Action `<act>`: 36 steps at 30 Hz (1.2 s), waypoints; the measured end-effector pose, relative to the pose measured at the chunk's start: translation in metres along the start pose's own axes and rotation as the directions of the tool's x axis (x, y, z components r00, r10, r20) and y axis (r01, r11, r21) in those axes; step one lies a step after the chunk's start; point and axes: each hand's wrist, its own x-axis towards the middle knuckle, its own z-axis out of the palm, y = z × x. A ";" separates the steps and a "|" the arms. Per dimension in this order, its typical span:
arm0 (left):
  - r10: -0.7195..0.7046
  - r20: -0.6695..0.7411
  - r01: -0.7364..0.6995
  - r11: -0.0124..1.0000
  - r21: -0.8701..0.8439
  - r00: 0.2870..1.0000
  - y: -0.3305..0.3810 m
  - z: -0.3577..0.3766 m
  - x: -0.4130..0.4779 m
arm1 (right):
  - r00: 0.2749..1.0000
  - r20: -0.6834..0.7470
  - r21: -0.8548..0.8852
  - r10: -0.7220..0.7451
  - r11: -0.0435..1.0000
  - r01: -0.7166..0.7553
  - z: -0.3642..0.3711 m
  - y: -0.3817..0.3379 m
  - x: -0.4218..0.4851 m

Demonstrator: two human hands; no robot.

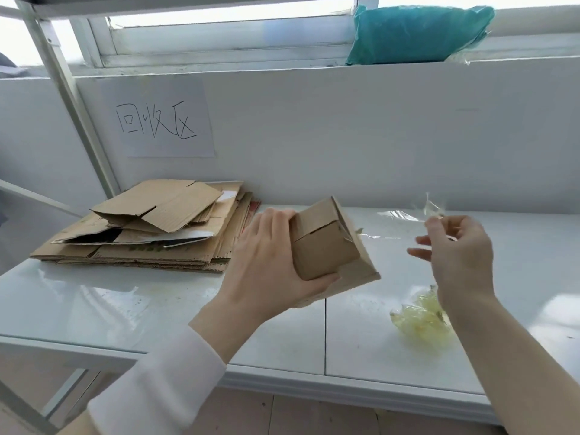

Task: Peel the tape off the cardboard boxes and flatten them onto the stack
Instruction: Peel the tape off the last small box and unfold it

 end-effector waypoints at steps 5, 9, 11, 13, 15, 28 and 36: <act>0.017 -0.058 -0.024 0.994 -0.109 0.998 0.010 -0.002 0.003 | 0.987 -0.118 -0.263 -0.107 0.962 0.073 -0.032 0.033 0.018; -0.204 -0.085 0.184 0.963 -0.197 0.975 -0.003 -0.007 0.010 | 0.976 -0.110 -0.586 -0.186 0.805 0.087 -0.065 0.057 0.023; -0.236 -0.087 0.215 0.956 -0.199 0.968 -0.004 -0.005 0.012 | 0.962 0.104 -0.735 -0.251 0.632 0.244 -0.066 0.073 0.007; -0.259 -0.072 0.239 0.948 -0.210 0.963 0.003 -0.002 0.013 | 0.933 0.286 -0.772 -0.219 0.525 0.360 -0.061 0.089 -0.006; -0.244 -0.056 0.228 0.952 -0.203 0.968 0.009 0.002 0.013 | 0.861 0.474 -0.786 -0.184 0.354 0.508 -0.058 0.098 -0.010; -0.213 0.025 0.212 0.945 -0.250 0.977 0.037 0.015 0.012 | 0.942 0.327 -0.885 0.080 0.377 0.275 -0.068 0.036 0.017; -0.233 0.060 0.241 0.946 -0.217 0.971 0.038 0.019 0.010 | 0.900 0.308 -0.750 -0.309 0.504 0.429 -0.056 0.008 0.025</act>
